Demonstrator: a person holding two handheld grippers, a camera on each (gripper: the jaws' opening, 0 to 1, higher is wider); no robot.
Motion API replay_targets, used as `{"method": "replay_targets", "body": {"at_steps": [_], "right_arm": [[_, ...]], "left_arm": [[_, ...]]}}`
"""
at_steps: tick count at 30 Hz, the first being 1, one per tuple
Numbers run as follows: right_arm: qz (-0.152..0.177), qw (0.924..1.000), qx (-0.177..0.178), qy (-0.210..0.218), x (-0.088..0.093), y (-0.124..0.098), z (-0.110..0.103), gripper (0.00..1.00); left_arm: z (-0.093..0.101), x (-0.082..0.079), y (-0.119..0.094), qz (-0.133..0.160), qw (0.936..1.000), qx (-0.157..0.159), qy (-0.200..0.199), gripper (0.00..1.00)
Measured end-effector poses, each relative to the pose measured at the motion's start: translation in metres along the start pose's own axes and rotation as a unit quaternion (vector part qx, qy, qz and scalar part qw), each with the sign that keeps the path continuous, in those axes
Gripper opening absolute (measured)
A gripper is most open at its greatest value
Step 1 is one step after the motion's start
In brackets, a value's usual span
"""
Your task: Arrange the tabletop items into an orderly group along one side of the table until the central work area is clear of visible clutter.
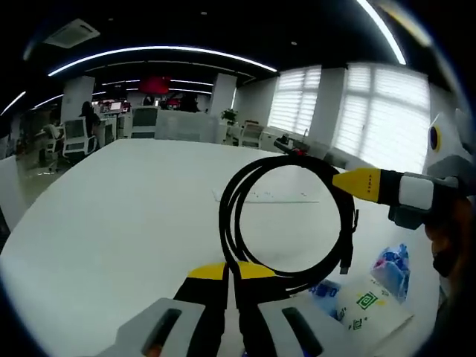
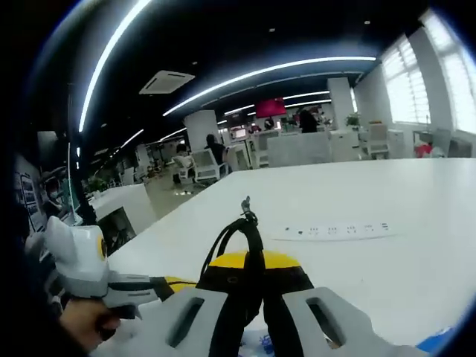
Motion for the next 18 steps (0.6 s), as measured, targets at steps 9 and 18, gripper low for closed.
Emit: {"method": "replay_targets", "body": {"at_steps": [9, 18], "right_arm": [[0.02, 0.9998, -0.002, -0.008, -0.016, -0.028, -0.006, 0.02], [0.039, 0.999, -0.013, 0.016, -0.028, -0.064, -0.008, 0.02]], "left_arm": [[0.019, -0.012, -0.027, 0.024, 0.9995, 0.001, 0.02, 0.01], [0.039, -0.02, -0.061, 0.056, 0.997, 0.005, 0.052, 0.01]]}}
Point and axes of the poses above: the point that each gripper's makers call its tool centre point, and the gripper's own axes: y roughly forward along the fingers, z roughly to its right, x roughly out of its underside, the point moved 3 cm from there along -y, roughly backward along the fingers, and after that the axes turned 14 degrees about x, right-handed, at the moved point
